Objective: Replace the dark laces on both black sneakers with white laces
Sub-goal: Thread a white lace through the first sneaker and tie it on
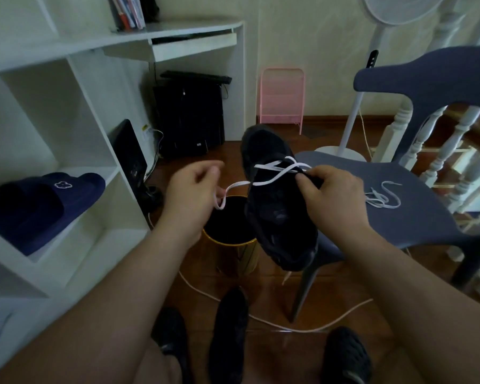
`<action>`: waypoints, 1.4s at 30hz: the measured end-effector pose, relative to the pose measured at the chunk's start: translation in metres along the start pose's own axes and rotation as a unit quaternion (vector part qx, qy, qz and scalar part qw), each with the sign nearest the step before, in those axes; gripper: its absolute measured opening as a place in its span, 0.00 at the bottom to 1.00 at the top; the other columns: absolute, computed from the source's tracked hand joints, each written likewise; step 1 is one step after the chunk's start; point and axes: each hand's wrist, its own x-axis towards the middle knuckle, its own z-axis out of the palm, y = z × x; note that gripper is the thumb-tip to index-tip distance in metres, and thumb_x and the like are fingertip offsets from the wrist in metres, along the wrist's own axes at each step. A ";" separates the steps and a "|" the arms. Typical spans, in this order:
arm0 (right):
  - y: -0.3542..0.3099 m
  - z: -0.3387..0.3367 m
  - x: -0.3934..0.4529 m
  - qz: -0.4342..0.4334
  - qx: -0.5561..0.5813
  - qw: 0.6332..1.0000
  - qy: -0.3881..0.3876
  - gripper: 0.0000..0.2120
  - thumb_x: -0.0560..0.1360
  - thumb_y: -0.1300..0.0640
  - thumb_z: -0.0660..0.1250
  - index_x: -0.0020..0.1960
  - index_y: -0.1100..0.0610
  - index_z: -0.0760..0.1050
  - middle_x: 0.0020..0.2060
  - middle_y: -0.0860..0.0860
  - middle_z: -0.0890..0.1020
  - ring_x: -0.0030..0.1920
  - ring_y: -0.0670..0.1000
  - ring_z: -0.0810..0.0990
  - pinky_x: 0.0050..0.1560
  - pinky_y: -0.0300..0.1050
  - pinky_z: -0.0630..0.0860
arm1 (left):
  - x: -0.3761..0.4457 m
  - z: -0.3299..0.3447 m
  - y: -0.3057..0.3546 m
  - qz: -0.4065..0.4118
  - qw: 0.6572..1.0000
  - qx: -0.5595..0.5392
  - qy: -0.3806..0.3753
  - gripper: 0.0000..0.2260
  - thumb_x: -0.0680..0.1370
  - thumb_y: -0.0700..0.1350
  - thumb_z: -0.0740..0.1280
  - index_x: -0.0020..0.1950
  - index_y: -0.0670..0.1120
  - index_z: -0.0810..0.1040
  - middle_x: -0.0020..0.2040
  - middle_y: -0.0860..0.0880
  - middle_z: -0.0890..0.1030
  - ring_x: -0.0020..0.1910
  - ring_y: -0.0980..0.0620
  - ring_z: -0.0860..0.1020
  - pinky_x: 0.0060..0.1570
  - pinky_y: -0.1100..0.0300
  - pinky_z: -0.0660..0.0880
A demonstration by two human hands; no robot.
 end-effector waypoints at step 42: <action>-0.001 -0.021 0.002 0.046 0.044 0.998 0.023 0.07 0.80 0.46 0.70 0.49 0.47 0.84 0.36 0.35 0.77 0.40 0.39 0.77 0.45 0.31 0.70 | 0.015 -0.034 -0.012 0.010 0.864 0.350 -0.361 0.11 0.83 0.57 0.68 0.47 0.54 0.84 0.38 0.54 0.82 0.34 0.58 0.78 0.41 0.56 0.76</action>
